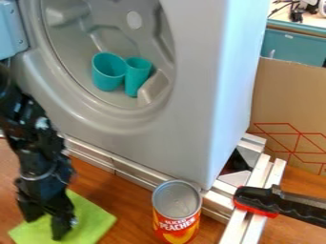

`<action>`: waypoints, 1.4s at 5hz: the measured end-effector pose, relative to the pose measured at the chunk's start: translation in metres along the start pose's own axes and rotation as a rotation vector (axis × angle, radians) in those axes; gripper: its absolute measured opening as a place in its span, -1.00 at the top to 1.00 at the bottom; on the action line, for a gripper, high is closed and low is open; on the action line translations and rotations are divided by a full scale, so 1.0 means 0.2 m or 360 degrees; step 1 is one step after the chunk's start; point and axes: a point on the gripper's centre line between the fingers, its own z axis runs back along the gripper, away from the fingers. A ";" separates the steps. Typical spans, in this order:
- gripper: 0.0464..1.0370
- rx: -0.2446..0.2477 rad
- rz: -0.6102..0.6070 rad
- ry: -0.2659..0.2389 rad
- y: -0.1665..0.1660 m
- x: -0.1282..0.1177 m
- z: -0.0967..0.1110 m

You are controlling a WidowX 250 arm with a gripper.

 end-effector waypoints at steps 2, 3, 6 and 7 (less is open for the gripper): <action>-0.93 -0.0023 -0.0100 0.0007 -0.21 0.05 -0.02; -0.93 -0.0131 -0.0163 0.0042 -0.42 0.00 0.02; -0.93 -0.0126 -0.0022 -0.0094 -0.43 -0.06 0.27; -0.93 -0.0102 0.0011 -0.0167 -0.39 -0.06 0.40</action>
